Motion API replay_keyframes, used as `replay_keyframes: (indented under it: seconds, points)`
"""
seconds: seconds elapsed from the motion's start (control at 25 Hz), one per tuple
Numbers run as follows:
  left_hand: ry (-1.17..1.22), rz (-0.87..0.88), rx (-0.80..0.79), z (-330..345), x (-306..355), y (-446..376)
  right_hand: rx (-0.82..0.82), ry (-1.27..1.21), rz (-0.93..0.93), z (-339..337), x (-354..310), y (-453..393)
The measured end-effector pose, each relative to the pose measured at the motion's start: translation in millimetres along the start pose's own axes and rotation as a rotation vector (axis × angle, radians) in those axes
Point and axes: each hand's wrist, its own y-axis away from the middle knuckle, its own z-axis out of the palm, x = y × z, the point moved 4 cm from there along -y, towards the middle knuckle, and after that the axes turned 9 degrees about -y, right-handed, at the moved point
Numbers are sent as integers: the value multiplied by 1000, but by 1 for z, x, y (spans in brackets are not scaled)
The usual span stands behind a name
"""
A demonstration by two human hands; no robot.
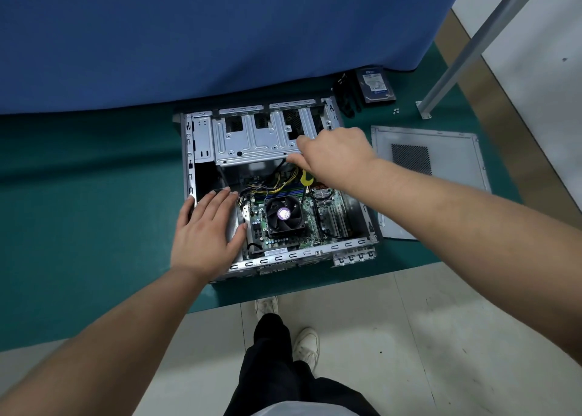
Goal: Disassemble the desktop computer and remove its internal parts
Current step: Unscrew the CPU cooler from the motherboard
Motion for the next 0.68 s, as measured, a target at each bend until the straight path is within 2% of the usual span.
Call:
replay_keyframes:
  seconds: [0.12, 0.2, 0.24, 0.32, 0.44, 0.52, 0.6, 0.68]
  points:
    - [7, 4, 2, 0, 0, -1, -217, -149, -161, 2, 2, -2]
    - [4, 3, 0, 1, -1, 0, -368, -227, -172, -5, 11, -1]
    - [4, 4, -2, 1, -1, -1, -390, -253, -167, -7, 12, 0]
    - [1, 5, -2, 1, -1, 0, -322, -238, -100, -5, 8, 2]
    - [-2, 5, 4, 1, -1, 0, -117, -11, 129, -2, 4, 0]
    - [9, 7, 8, 1, -1, 0, -136, 7, 22, 2, -2, -4]
    - [13, 9, 9, 0, -1, 0, -264, -89, -169, 1, -3, -4]
    - [16, 10, 5, 0, 0, 0, -362, -163, -243, -4, 0, -3]
